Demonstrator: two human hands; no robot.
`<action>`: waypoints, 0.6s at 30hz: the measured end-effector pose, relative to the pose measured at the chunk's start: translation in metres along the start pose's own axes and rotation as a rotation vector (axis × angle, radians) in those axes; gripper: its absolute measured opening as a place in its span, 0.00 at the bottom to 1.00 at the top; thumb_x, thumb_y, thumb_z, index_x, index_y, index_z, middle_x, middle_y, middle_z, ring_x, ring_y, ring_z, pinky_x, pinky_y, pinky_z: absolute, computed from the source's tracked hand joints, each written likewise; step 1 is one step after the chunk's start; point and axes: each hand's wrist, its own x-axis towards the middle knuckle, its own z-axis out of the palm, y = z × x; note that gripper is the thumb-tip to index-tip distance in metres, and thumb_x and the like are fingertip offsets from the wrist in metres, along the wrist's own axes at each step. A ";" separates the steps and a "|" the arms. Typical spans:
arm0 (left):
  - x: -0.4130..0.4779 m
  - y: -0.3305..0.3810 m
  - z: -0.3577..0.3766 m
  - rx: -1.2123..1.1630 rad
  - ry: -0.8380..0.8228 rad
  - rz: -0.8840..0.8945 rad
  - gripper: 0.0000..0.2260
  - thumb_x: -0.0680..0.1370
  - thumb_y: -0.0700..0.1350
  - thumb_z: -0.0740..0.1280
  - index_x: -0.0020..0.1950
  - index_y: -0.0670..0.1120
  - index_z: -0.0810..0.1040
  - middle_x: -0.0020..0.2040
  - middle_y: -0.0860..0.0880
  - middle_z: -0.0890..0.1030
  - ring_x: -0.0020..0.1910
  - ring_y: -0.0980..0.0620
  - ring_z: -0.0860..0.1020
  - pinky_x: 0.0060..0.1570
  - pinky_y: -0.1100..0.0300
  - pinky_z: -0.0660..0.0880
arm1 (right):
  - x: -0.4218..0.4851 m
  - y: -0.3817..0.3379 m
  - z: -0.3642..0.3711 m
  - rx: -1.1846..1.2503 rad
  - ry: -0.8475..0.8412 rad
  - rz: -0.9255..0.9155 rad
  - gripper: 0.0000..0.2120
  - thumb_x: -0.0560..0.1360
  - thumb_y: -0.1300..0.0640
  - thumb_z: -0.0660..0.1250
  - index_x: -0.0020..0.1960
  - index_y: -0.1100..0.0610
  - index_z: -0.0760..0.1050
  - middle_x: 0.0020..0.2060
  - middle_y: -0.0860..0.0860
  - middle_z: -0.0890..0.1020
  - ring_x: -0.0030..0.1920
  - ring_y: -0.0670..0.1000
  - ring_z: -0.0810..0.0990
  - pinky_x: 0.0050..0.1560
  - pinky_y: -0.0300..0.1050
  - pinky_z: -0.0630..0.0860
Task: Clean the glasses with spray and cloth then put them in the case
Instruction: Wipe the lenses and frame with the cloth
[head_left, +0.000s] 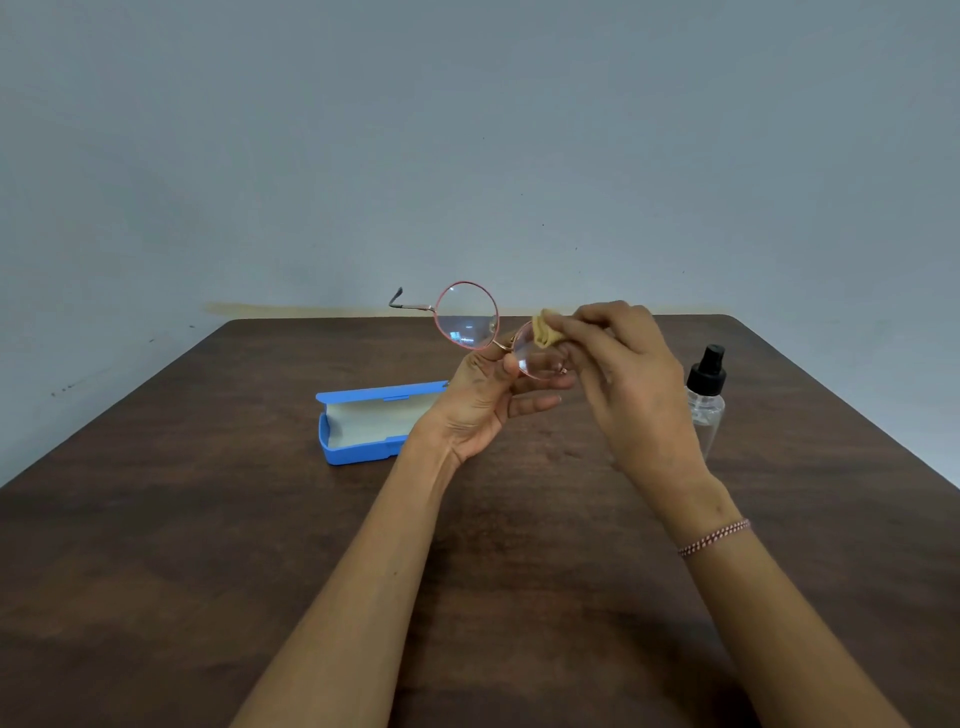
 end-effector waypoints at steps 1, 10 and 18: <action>0.000 0.000 0.001 0.011 0.007 -0.003 0.37 0.53 0.61 0.79 0.58 0.48 0.74 0.42 0.49 0.85 0.41 0.51 0.84 0.35 0.63 0.79 | 0.000 0.001 0.000 0.005 0.008 0.021 0.16 0.72 0.71 0.66 0.59 0.62 0.78 0.48 0.56 0.78 0.50 0.51 0.72 0.51 0.28 0.65; 0.002 0.001 -0.002 -0.058 0.061 0.041 0.26 0.50 0.60 0.81 0.45 0.54 0.85 0.39 0.54 0.84 0.35 0.60 0.81 0.28 0.69 0.75 | -0.002 -0.006 0.005 0.092 -0.064 -0.043 0.12 0.71 0.65 0.69 0.55 0.61 0.80 0.48 0.55 0.78 0.51 0.48 0.72 0.53 0.29 0.66; 0.002 -0.001 0.003 -0.089 0.013 0.034 0.25 0.54 0.54 0.81 0.49 0.49 0.85 0.41 0.49 0.85 0.40 0.56 0.83 0.39 0.66 0.79 | -0.001 -0.004 0.003 0.078 0.051 0.051 0.13 0.72 0.66 0.68 0.56 0.61 0.80 0.47 0.54 0.77 0.49 0.49 0.73 0.52 0.30 0.68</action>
